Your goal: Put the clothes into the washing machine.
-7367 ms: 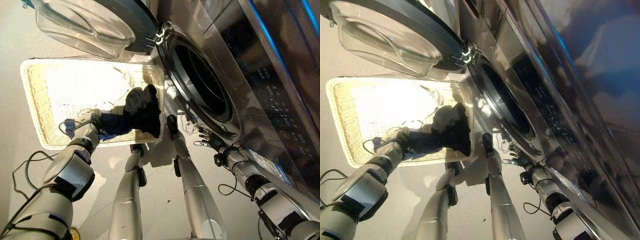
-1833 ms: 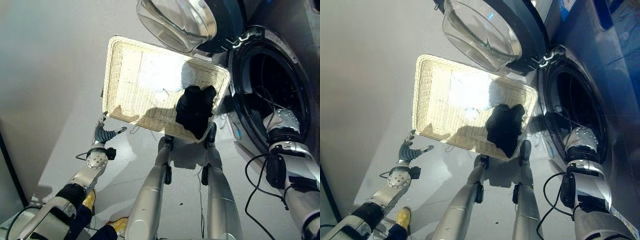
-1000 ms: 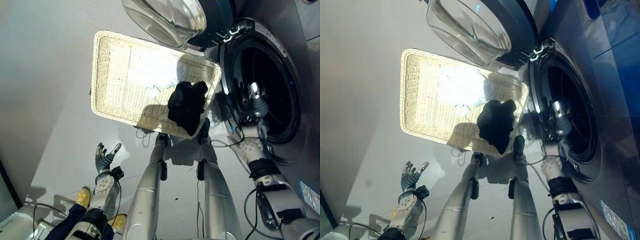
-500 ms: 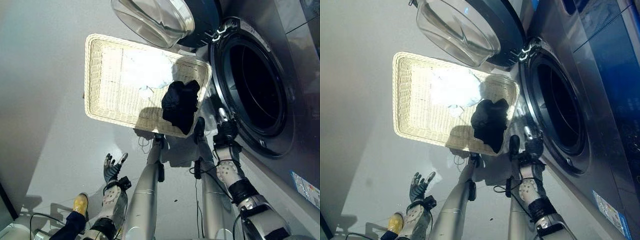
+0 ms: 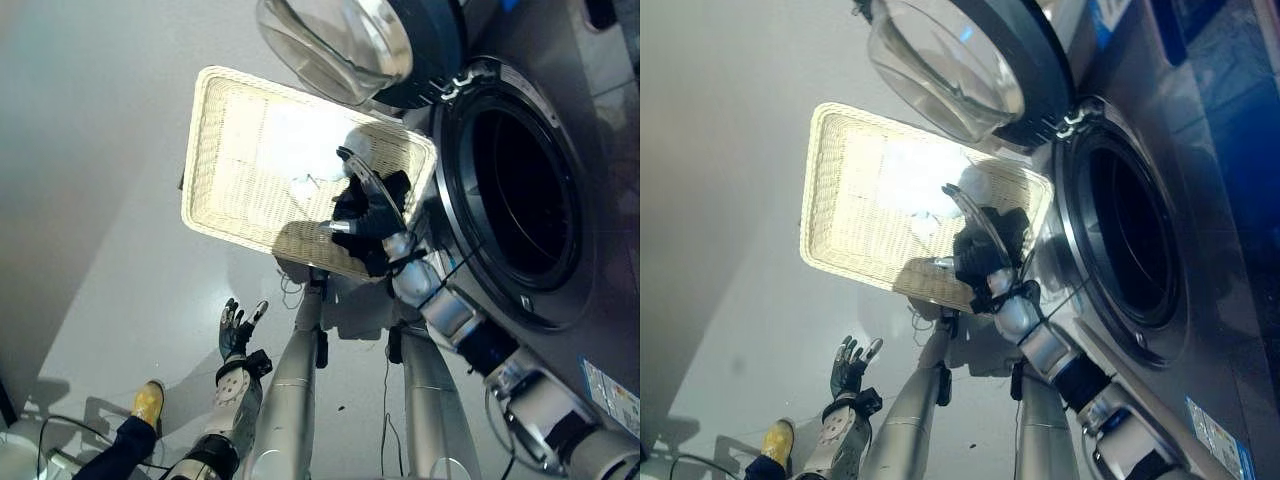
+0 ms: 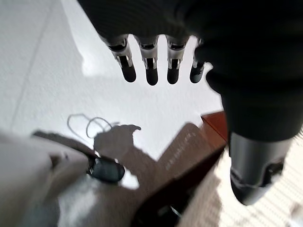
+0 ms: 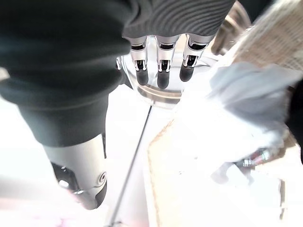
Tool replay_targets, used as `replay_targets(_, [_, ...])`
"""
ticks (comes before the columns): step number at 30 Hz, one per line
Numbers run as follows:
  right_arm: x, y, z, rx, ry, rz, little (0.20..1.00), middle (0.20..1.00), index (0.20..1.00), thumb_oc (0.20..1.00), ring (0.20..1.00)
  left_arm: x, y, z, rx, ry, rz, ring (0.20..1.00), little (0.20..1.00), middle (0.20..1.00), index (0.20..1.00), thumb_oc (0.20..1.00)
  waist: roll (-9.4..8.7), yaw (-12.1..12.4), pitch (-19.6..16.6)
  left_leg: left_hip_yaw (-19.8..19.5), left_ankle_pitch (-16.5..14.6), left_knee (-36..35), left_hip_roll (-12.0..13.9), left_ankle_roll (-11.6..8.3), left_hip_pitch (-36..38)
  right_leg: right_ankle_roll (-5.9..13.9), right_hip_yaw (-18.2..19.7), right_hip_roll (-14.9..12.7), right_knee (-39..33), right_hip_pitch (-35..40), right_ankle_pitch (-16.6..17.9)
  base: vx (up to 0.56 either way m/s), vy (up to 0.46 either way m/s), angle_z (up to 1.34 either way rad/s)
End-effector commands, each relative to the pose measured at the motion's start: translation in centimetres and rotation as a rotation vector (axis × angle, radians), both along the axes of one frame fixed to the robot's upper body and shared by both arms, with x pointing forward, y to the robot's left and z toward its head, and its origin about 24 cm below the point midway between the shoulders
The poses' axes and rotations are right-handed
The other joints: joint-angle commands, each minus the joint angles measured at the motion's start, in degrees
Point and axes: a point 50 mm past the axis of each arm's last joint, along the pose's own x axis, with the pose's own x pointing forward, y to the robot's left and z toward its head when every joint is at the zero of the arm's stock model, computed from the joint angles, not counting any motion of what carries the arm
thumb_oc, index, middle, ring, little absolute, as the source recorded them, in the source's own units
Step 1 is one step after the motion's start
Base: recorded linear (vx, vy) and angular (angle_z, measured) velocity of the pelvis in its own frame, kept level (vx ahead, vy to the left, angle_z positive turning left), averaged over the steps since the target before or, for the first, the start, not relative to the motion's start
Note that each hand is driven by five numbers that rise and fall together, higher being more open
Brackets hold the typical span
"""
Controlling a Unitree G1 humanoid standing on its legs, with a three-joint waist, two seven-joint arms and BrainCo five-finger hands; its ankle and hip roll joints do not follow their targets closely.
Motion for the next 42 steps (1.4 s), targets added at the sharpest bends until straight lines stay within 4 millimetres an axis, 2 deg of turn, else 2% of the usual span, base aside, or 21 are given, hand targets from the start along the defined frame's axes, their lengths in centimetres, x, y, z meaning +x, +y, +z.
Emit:
replay_targets(1, [0.2, 0.0, -1.1, 0.054, 0.099, -0.002, 1.0, 1.0, 1.0, 1.0, 1.0, 0.5, 1.5, 3.0, 0.269, -0.172, 0.096, 1.0, 1.0, 1.0, 1.0, 1.0, 0.56, 2.6, -1.1, 0.8, 3.5, -3.6, -2.8, -0.08, 0.3, 2.16, -0.6, 1.9, 2.8, 0.9, -0.7, 0.0, -0.028, 0.08])
replay_targets(2, [0.4, -0.3, -1.6, 0.067, 0.136, -0.021, 1.0, 1.0, 1.0, 1.0, 1.0, 0.9, 1.3, 4.3, 0.338, -0.237, 0.115, 1.0, 1.0, 1.0, 1.0, 1.0, 0.46, 2.8, -1.1, 0.7, 3.5, -3.6, -2.8, 0.0, 0.3, 2.11, -0.6, 1.9, 2.9, 0.8, -0.7, 0.0, -0.051, 0.1])
replay_targets(3, [0.7, -0.8, -2.6, 0.063, 0.178, -0.056, 1.0, 1.0, 1.0, 1.0, 1.0, 1.8, 1.0, 6.6, 0.417, -0.335, 0.131, 1.0, 1.0, 1.0, 1.0, 1.0, 0.3, 3.0, -1.1, 0.4, 3.4, -3.4, -2.9, 0.08, 0.2, 2.09, -0.8, 1.9, 3.0, 0.7, -0.6, 0.0, -0.048, 0.11])
replay_targets(4, [0.7, -0.9, -2.7, 0.064, 0.181, -0.059, 1.0, 1.0, 1.0, 1.0, 1.0, 1.9, 0.9, 6.8, 0.43, -0.343, 0.132, 1.0, 1.0, 1.0, 1.0, 1.0, 0.27, 3.0, -1.1, 0.4, 3.3, -3.4, -3.0, 0.09, 0.2, 2.1, -0.8, 1.9, 3.0, 0.7, -0.7, 0.01, -0.066, 0.13])
replay_targets(7, [0.7, -1.6, -4.1, 0.079, 0.237, -0.088, 1.0, 1.0, 1.0, 1.0, 1.0, 3.0, 0.1, 10.2, 0.562, -0.48, 0.115, 1.0, 1.0, 1.0, 1.0, 1.0, -0.13, 3.2, -1.1, 0.1, 3.0, -3.1, -3.0, 0.24, 0.1, 2.23, -1.1, 1.6, 3.1, 0.6, -0.5, 0.02, -0.062, 0.12])
replay_targets(9, [0.7, -2.5, -5.6, 0.102, 0.312, -0.111, 1.0, 1.0, 1.0, 1.0, 1.0, 3.7, -0.5, 12.7, 0.727, -0.577, 0.082, 1.0, 1.0, 1.0, 1.0, 1.0, -0.37, 2.9, -1.1, 0.0, 2.8, -2.8, -3.0, 0.25, 0.1, 2.26, -1.1, 1.4, 3.2, 0.4, -0.2, 0.02, -0.033, 0.04])
replay_targets(12, [0.5, -3.4, -6.9, 0.094, 0.367, -0.121, 1.0, 1.0, 1.0, 1.0, 1.0, 4.3, -0.6, 14.4, 0.858, -0.622, 0.064, 1.0, 1.0, 1.0, 1.0, 1.0, -0.42, 2.2, -1.1, 0.2, 2.5, -2.2, -3.0, 0.28, 0.1, 2.31, -0.8, 1.4, 3.5, 0.3, -0.2, 0.0, 0.0, 0.0])
replay_targets(13, [0.5, -3.4, -6.9, 0.094, 0.367, -0.121, 1.0, 1.0, 1.0, 1.0, 1.0, 4.3, -0.6, 14.4, 0.858, -0.622, 0.064, 1.0, 1.0, 1.0, 1.0, 1.0, -0.42, 2.2, -1.1, 0.2, 2.5, -2.2, -3.0, 0.28, 0.1, 2.31, -0.8, 1.4, 3.5, 0.3, -0.2, 0.01, 0.038, -0.02])
replay_targets(18, [-0.6, -4.9, -9.8, 0.055, 0.486, -0.108, 1.0, 1.0, 1.0, 1.0, 1.0, 7.8, 0.5, 18.9, 1.055, -0.609, 0.055, 1.0, 1.0, 1.0, 1.0, 1.0, -0.91, -1.7, -1.1, 2.0, 1.6, 0.3, -2.8, 0.22, -1.1, 2.17, 1.1, 1.8, 4.3, -1.5, -0.1, 0.04, 0.103, -0.05])
replay_targets(19, [-0.7, -4.9, -9.9, 0.054, 0.487, -0.107, 1.0, 1.0, 1.0, 1.0, 1.0, 7.9, 0.5, 19.0, 1.059, -0.606, 0.053, 1.0, 1.0, 1.0, 1.0, 1.0, -0.95, -1.8, -1.1, 2.1, 1.5, 0.4, -2.7, 0.22, -1.1, 2.18, 1.2, 1.8, 4.3, -1.6, -0.1, 0.07, 0.114, -0.24])
replay_targets(20, [-1.1, -5.3, -10.4, 0.065, 0.519, -0.091, 1.0, 1.0, 1.0, 1.0, 1.0, 9.2, 0.9, 20.3, 1.106, -0.571, 0.028, 1.0, 1.0, 1.0, 1.0, 1.0, -1.37, -3.5, -1.1, 2.9, 1.0, 1.5, -2.6, 0.11, -1.6, 2.11, 2.1, 2.0, 4.5, -2.4, 0.1, 0.05, 0.068, -0.26])
replay_targets(22, [-1.1, -5.4, -10.5, 0.07, 0.524, -0.09, 1.0, 1.0, 1.0, 1.0, 1.0, 9.4, 0.9, 20.4, 1.122, -0.56, 0.017, 1.0, 1.0, 1.0, 1.0, 1.0, -1.45, -3.7, -1.1, 3.1, 0.9, 1.6, -2.6, 0.1, -1.8, 2.09, 2.2, 2.1, 4.6, -2.6, 0.1, 0.06, 0.059, -0.24])
replay_targets(23, [-1.4, -5.3, -10.7, 0.078, 0.529, -0.079, 1.0, 1.0, 1.0, 1.0, 1.0, 10.3, 1.1, 21.1, 1.158, -0.52, 0.0, 1.0, 1.0, 1.0, 1.0, 1.0, -1.74, -5.1, -1.1, 3.8, 0.6, 2.4, -2.5, 0.04, -2.2, 2.03, 3.1, 2.5, 4.6, -3.4, 0.4, 0.08, 0.086, -0.21])
replay_targets(25, [-1.4, -5.3, -10.5, 0.094, 0.533, -0.062, 1.0, 1.0, 1.0, 1.0, 1.0, 11.5, 1.3, 21.3, 1.182, -0.435, -0.031, 1.0, 1.0, 1.0, 1.0, 1.0, -2.04, -6.4, -1.1, 4.5, 0.3, 3.1, -2.4, 0.04, -2.7, 1.93, 4.0, 2.9, 4.7, -4.2, 0.5, 0.08, 0.102, -0.18])
replay_targets(30, [-1.5, -4.7, -9.6, 0.145, 0.525, -0.01, 1.0, 1.0, 1.0, 1.0, 1.0, 13.3, 2.0, 20.4, 1.228, -0.234, -0.049, 1.0, 1.0, 1.0, 1.0, 1.0, -2.86, -9.1, -1.1, 6.0, -0.4, 5.0, -2.2, -0.17, -4.0, 1.75, 5.8, 3.7, 4.9, -6.0, 1.0, 0.07, 0.078, -0.26])
replay_targets(32, [-1.6, -4.4, -9.2, 0.158, 0.514, 0.021, 1.0, 1.0, 1.0, 1.0, 1.0, 14.0, 3.3, 20.2, 1.285, -0.079, -0.045, 1.0, 1.0, 1.0, 1.0, 1.0, -3.49, -10.5, -1.1, 7.4, -0.9, 6.3, -2.0, -0.38, -4.6, 1.65, 6.4, 4.1, 5.2, -6.8, 1.0, 0.08, 0.069, -0.25])
replay_targets(36, [-1.6, -3.9, -8.4, 0.16, 0.498, 0.052, 1.0, 1.0, 1.0, 1.0, 1.0, 14.6, 4.9, 20.1, 1.281, 0.073, -0.028, 1.0, 1.0, 1.0, 1.0, 1.0, -4.06, -12.3, -1.1, 9.3, -2.0, 8.1, -1.5, -0.49, -5.6, 1.36, 7.3, 4.7, 5.8, -8.1, 0.6, 0.04, 0.061, -0.16])
replay_targets(39, [-1.7, -3.7, -7.5, 0.165, 0.484, 0.087, 1.0, 1.0, 1.0, 1.0, 1.0, 14.5, 6.8, 19.0, 1.248, 0.294, -0.053, 1.0, 1.0, 1.0, 1.0, 1.0, -4.38, -14.2, -1.1, 10.3, -3.2, 10.4, -1.5, -0.55, -7.1, 1.19, 8.4, 5.0, 6.3, -10.0, 0.6, 0.06, 0.084, -0.16])
replay_targets(42, [-1.7, -3.3, -6.8, 0.183, 0.47, 0.114, 1.0, 1.0, 1.0, 1.0, 1.0, 14.4, 7.5, 19.0, 1.282, 0.385, -0.015, 1.0, 1.0, 1.0, 1.0, 1.0, -4.68, -15.2, -1.1, 11.0, -3.7, 11.2, -1.3, -0.5, -8.4, 1.01, 9.2, 5.4, 6.7, -11.4, 0.4, 0.06, 0.08, -0.21])
